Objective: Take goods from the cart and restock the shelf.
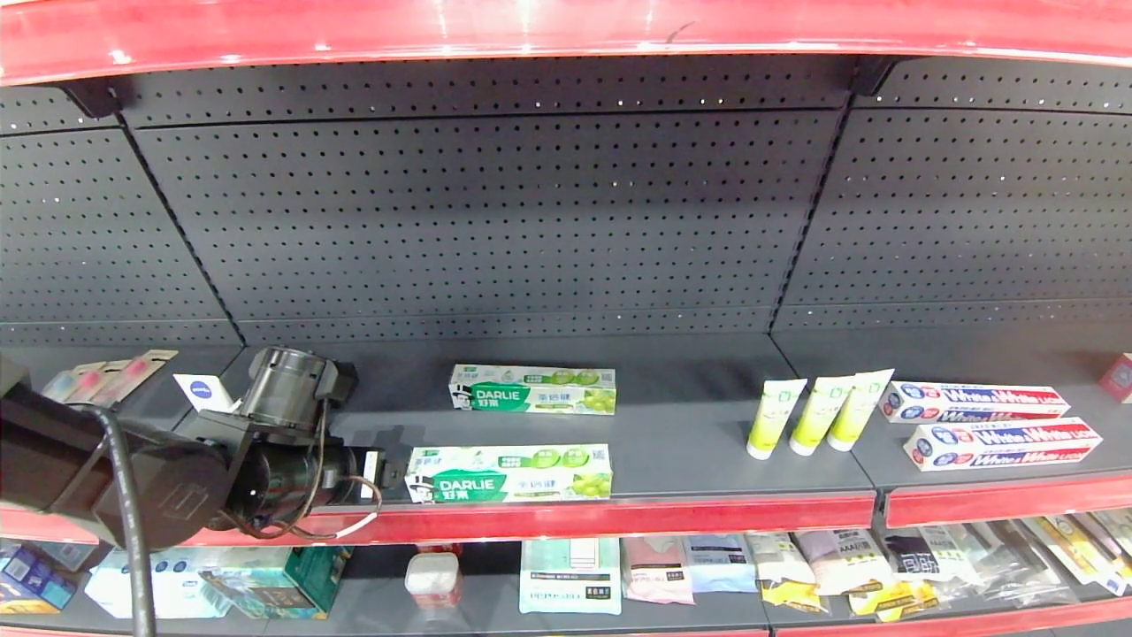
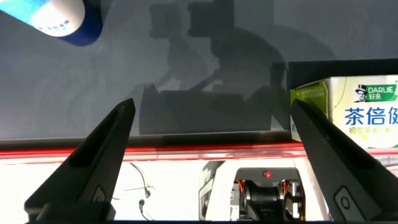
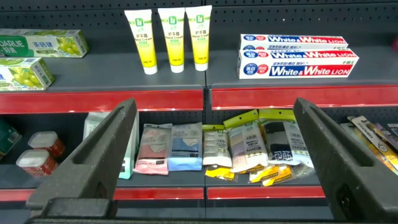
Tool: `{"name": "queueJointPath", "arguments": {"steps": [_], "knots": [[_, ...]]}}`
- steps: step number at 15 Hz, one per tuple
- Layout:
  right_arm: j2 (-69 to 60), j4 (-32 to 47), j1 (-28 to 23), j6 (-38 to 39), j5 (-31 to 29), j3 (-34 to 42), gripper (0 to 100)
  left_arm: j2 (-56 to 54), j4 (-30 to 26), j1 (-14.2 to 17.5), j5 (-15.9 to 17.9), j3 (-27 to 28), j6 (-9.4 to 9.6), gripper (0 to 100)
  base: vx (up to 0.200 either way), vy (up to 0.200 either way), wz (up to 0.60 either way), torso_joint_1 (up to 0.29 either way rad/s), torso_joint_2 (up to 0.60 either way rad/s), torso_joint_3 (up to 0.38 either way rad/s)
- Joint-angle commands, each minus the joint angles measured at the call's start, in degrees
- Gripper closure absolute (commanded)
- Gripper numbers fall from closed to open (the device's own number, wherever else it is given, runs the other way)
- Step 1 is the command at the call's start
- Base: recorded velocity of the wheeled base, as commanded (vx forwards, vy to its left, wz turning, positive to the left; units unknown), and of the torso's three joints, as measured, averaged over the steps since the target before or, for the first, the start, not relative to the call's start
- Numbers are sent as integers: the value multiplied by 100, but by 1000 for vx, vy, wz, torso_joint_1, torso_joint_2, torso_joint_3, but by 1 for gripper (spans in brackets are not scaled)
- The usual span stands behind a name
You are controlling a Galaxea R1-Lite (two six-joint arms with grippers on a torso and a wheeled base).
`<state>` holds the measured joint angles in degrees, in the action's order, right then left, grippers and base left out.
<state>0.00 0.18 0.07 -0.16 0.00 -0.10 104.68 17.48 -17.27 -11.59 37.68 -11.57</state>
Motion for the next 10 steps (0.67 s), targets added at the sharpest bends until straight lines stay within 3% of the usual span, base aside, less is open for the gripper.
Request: {"name": "queueJointPath", "arguments": {"steps": [1,10], "knots": [[9,-1,1,-2,0,1,0,0,1,-4,-1,29,-3,0,0,0,0,0,0,0],[9,-1,1,-2,0,1,0,61,1,-74,-10,64,-3,0,0,0,0,0,0,0]]}}
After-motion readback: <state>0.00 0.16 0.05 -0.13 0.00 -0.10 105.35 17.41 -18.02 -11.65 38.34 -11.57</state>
